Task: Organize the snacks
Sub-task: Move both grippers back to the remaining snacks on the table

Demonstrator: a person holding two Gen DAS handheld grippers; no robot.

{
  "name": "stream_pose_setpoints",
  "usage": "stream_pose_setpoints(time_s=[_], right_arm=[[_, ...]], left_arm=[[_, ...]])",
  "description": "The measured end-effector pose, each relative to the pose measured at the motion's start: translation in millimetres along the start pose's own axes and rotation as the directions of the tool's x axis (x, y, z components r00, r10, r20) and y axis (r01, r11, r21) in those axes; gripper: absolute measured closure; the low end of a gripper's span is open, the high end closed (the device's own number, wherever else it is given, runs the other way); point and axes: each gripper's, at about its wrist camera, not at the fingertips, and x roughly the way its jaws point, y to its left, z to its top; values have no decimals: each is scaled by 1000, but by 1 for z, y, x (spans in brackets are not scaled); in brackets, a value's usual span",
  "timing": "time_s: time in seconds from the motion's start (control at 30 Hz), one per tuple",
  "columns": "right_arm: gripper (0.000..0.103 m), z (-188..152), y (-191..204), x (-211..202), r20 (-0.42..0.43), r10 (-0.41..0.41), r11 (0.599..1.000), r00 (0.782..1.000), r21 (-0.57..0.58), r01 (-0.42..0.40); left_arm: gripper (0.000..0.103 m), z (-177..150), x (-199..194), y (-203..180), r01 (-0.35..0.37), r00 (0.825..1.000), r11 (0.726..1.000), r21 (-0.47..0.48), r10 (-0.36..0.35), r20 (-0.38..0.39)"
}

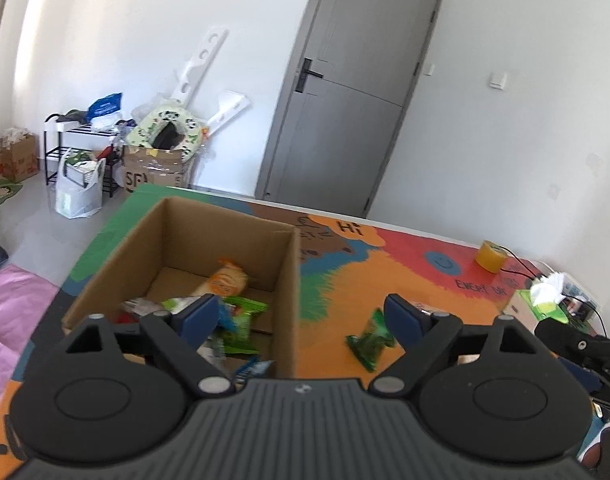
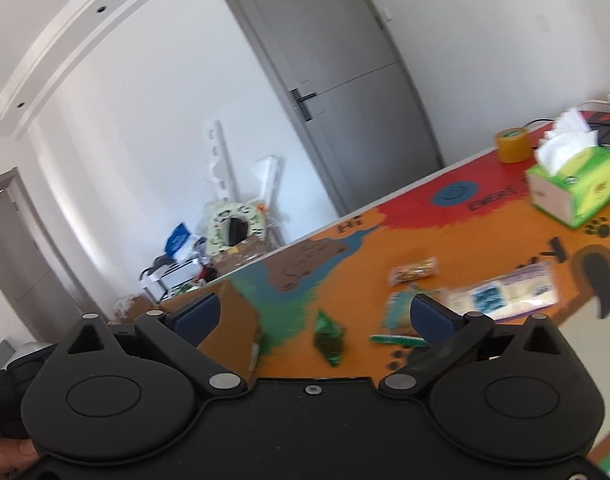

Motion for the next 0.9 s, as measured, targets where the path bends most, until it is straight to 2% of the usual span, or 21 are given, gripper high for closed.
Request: stream_pose_setpoints(time_s=[0.33,0.5,0.9], right_arm=[[0,0,-26,-12,21,-163,986,986,-41,163],[0,-1,-33,-10,18,-201,978,979,-57,201],[1,-7,-66,12,-13,-243,969,970,41,243]], left_arm=[[13,-9,15,-32,58,998,997,43,-58,-14],[13,-16,24,-49,81,996,994,73,-79,-30],[13,-22,60,-71,106,993,987,124,-100,-55]])
